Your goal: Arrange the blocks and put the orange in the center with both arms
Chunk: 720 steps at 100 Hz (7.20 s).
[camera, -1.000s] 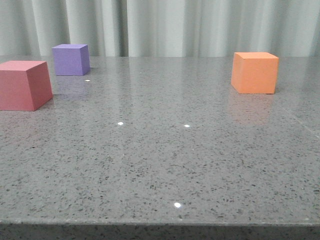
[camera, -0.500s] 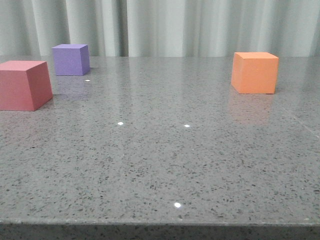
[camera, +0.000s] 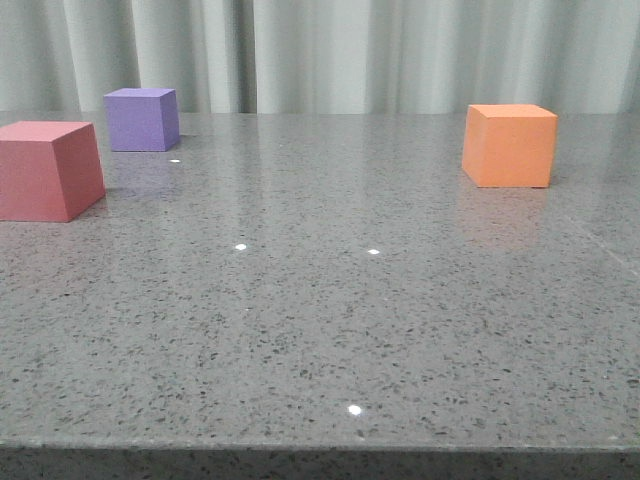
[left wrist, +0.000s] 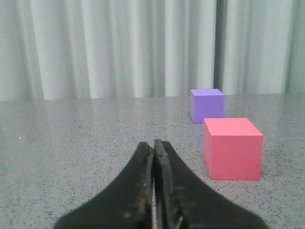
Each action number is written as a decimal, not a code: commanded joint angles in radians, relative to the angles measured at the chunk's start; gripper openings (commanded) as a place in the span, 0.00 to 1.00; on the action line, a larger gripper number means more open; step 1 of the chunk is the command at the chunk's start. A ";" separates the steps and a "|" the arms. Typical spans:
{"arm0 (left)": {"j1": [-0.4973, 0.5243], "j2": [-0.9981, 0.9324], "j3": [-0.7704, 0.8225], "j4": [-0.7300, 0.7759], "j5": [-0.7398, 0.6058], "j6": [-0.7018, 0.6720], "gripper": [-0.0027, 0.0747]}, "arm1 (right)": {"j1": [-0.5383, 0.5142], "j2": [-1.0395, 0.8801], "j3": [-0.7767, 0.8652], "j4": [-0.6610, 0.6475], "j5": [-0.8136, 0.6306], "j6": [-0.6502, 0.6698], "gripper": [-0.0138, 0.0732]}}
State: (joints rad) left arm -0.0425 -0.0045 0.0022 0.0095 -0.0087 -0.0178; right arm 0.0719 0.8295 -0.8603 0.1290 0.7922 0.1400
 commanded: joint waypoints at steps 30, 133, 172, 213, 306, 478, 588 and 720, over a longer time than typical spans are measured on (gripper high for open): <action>-0.007 -0.036 0.043 -0.001 -0.081 0.001 0.01 | 0.125 0.292 -0.197 0.003 -0.187 -0.013 0.84; -0.007 -0.036 0.043 -0.001 -0.081 0.001 0.01 | 0.129 0.892 -0.600 -0.080 -0.163 -0.013 0.78; -0.007 -0.036 0.043 -0.001 -0.081 0.001 0.01 | 0.151 0.891 -0.663 -0.067 -0.083 0.005 0.51; -0.007 -0.036 0.043 -0.001 -0.081 0.001 0.01 | 0.374 0.945 -0.860 -0.173 -0.094 0.299 0.51; -0.007 -0.036 0.043 -0.001 -0.081 0.001 0.01 | 0.598 1.242 -1.165 -0.462 0.011 0.642 0.66; -0.007 -0.036 0.043 -0.001 -0.081 0.001 0.01 | 0.017 0.230 -0.244 -0.499 -0.122 0.236 0.85; -0.007 -0.036 0.043 -0.001 -0.081 0.001 0.01 | 0.012 -0.405 0.316 -0.472 -0.294 0.236 0.43; -0.007 0.197 -0.464 -0.159 0.276 0.001 0.01 | 0.012 -0.405 0.316 -0.472 -0.294 0.236 0.03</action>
State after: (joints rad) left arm -0.0425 0.0963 -0.3565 -0.1377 0.2712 -0.0178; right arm 0.0885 0.4210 -0.5174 -0.3273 0.5745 0.3833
